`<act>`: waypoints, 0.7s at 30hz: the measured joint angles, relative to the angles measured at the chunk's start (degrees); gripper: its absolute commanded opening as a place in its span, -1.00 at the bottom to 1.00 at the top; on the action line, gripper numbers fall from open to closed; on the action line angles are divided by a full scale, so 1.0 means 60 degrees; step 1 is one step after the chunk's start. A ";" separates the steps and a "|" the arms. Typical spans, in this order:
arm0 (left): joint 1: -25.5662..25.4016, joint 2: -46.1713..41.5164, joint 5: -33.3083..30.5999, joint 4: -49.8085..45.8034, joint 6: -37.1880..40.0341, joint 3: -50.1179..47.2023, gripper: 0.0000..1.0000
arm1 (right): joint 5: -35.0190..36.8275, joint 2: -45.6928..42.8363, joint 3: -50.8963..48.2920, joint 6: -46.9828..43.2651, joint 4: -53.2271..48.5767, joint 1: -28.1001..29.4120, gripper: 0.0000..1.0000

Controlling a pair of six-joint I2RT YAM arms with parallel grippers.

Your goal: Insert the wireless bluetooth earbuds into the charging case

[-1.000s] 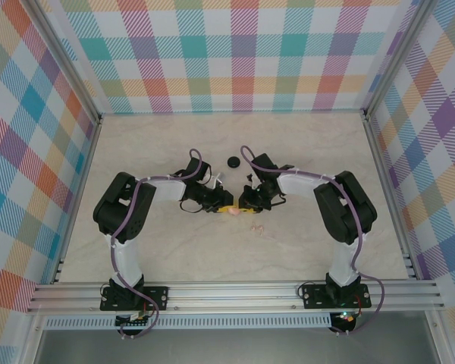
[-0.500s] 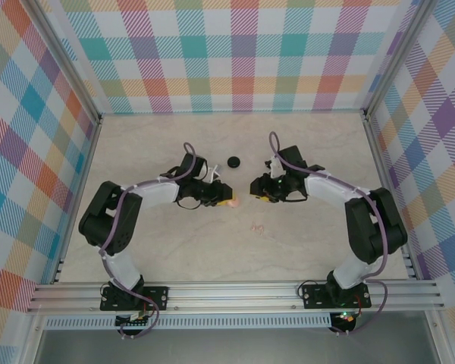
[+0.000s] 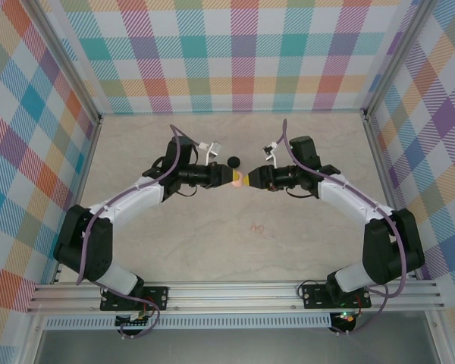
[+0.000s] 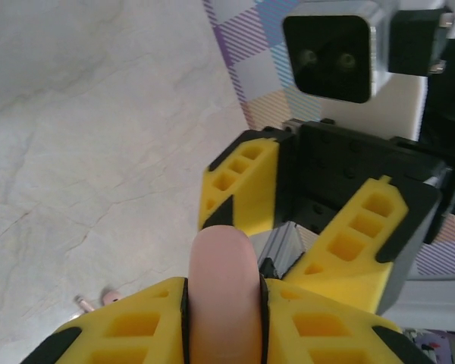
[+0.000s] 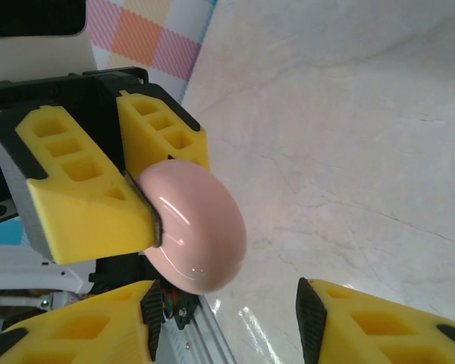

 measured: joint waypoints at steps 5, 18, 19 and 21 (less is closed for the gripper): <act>0.0000 -0.0346 0.0317 0.0164 0.0000 0.0000 -0.47 | -0.0645 -0.0018 0.0000 -0.0055 0.0302 0.0000 0.07; -0.0106 -0.0572 0.0812 0.0379 0.0153 0.0011 -0.47 | -0.2047 -0.0233 0.0004 0.0076 0.1220 0.0000 -0.08; -0.0124 -0.0572 0.0838 0.0375 0.0182 0.0044 -0.47 | -0.2106 -0.0233 0.0004 0.0095 0.1231 0.0000 -0.08; -0.0157 -0.0572 0.0852 0.0375 0.0219 0.0106 -0.47 | -0.2237 -0.0233 0.0007 0.0117 0.1279 0.0000 -0.09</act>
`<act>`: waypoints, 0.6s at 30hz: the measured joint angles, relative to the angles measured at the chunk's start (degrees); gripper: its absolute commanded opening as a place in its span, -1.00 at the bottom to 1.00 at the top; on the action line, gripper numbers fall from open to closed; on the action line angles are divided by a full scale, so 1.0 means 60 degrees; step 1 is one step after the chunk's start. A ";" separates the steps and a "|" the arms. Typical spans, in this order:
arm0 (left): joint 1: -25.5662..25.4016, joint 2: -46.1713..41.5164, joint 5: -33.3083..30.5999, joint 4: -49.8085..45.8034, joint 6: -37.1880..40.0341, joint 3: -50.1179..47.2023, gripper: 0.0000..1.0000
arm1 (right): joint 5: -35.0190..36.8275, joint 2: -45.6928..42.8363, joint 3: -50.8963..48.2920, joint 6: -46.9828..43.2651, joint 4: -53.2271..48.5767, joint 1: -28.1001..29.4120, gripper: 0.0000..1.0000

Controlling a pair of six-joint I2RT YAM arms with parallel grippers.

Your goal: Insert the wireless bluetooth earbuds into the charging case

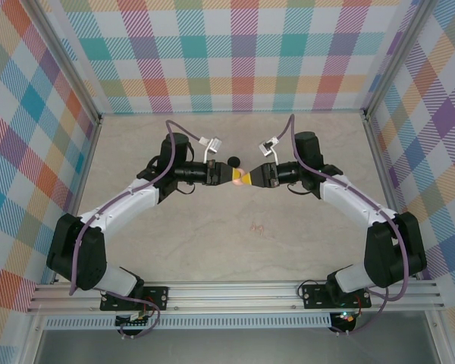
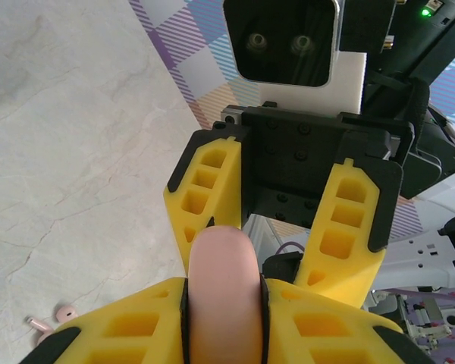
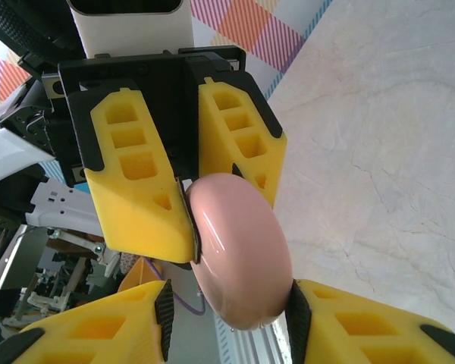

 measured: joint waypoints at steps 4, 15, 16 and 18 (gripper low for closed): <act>-0.0069 0.0000 0.0073 0.0000 0.0011 0.0055 -0.47 | -0.0164 0.0000 0.0029 0.0007 0.0033 0.0011 -0.10; -0.0168 0.0000 0.0186 -0.0011 0.0189 0.0182 -0.41 | -0.0229 0.0000 0.0058 0.0062 0.0084 0.0007 -0.49; -0.0168 0.0000 0.0186 -0.0022 0.0229 0.0186 -0.39 | -0.0226 -0.0011 0.0058 0.0058 0.0087 0.0007 -0.52; -0.0168 0.0000 0.0171 -0.0040 0.0262 0.0189 -0.35 | -0.0142 -0.0066 0.0058 0.0109 0.0087 0.0011 -0.56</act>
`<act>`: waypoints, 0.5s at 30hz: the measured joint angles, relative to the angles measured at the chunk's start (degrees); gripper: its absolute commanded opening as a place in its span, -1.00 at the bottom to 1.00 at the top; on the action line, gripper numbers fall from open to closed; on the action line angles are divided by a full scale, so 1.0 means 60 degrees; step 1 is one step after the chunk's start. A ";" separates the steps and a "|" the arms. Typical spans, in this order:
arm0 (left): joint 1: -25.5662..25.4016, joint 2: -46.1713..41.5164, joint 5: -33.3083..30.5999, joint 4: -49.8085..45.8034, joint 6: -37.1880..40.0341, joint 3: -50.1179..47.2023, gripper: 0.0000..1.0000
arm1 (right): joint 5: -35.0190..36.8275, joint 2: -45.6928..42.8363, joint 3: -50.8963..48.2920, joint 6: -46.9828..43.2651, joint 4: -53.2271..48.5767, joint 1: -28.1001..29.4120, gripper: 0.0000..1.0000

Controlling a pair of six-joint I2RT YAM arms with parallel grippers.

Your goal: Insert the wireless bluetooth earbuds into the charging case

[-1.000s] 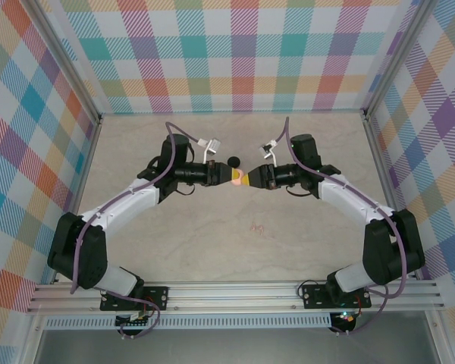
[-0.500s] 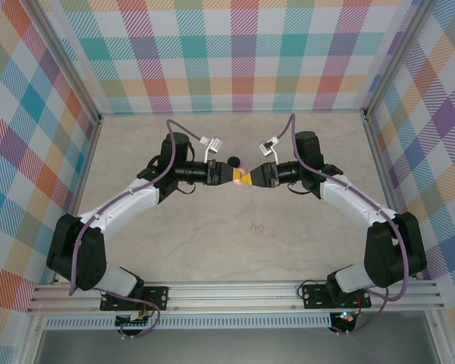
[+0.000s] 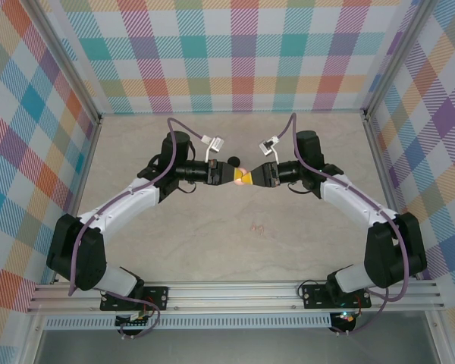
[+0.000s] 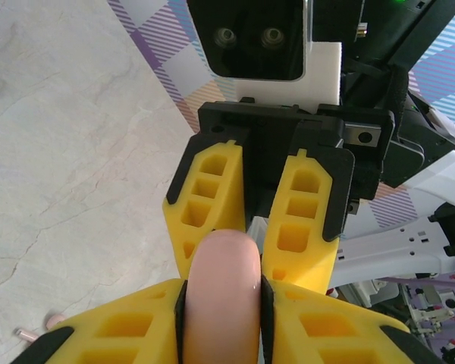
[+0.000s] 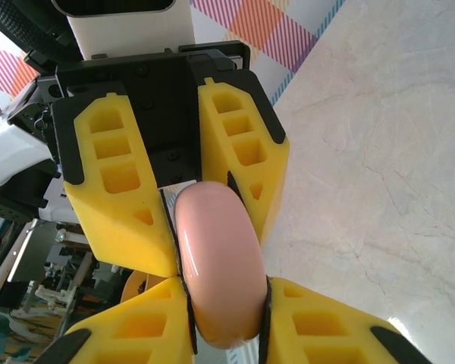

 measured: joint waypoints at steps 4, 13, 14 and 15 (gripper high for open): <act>-0.0004 0.0000 -0.0033 -0.0036 0.0069 0.0102 -0.27 | 0.0273 -0.0200 0.0000 0.0087 0.0011 0.0007 -0.60; -0.0011 -0.0022 -0.0127 -0.0299 0.0288 0.0197 -0.22 | 0.0663 -0.0397 -0.0051 0.0160 0.0047 0.0007 -0.61; -0.0011 -0.0025 -0.0127 -0.0324 0.0295 0.0197 -0.22 | 0.0710 -0.0419 -0.0062 0.0164 0.0047 0.0007 -0.61; -0.0011 -0.0033 -0.0127 -0.0331 0.0310 0.0197 -0.24 | 0.0743 -0.0437 -0.0069 0.0171 0.0047 0.0007 -0.61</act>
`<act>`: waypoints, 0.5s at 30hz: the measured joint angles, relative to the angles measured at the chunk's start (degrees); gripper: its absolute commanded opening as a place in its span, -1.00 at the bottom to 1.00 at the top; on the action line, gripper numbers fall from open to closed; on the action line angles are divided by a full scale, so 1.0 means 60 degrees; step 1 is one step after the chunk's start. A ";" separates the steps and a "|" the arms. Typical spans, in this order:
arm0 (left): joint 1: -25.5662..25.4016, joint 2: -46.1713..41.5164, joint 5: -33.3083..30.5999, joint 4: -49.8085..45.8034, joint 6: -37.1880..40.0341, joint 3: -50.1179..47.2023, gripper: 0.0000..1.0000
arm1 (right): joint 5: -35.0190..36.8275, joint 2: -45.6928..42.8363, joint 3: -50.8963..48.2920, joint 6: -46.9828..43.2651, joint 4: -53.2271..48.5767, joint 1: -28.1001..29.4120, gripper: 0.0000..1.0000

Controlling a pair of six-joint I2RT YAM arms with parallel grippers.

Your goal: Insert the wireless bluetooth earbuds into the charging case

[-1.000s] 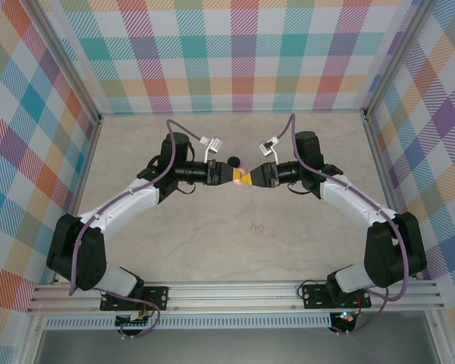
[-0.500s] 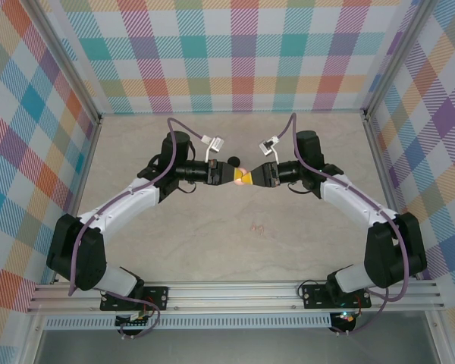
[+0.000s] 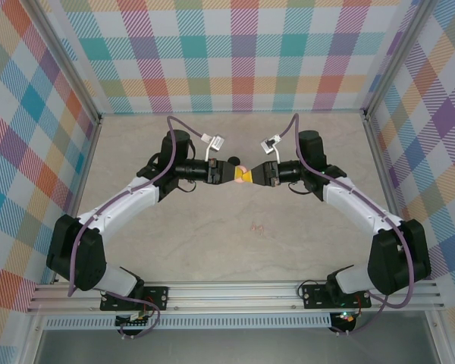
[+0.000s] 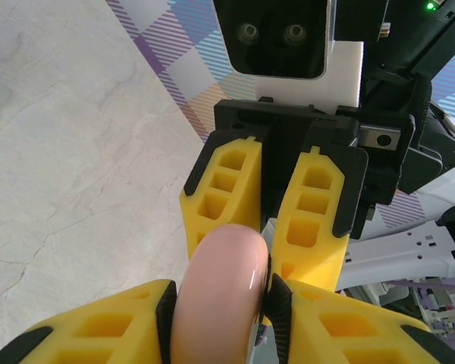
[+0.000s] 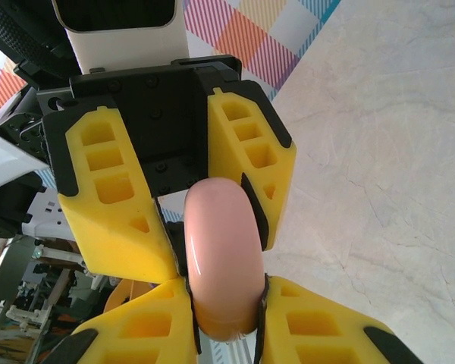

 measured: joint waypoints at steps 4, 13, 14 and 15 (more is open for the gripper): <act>-0.0015 -0.0044 0.0004 -0.0080 0.0073 0.0000 -0.29 | 0.0113 -0.0066 0.0000 0.0047 0.0004 0.0000 -0.62; -0.0018 -0.0047 -0.0058 -0.0135 0.0113 0.0000 -0.23 | 0.0259 -0.0076 -0.0004 0.0211 0.0004 -0.0007 -0.62; -0.0018 -0.0047 -0.0076 -0.0135 0.0117 0.0000 -0.18 | 0.0288 -0.0080 -0.0004 0.0211 0.0004 -0.0007 -0.61; -0.0022 -0.0047 -0.0084 -0.0138 0.0131 0.0000 -0.15 | 0.0321 -0.0080 -0.0004 0.0215 0.0004 -0.0007 -0.62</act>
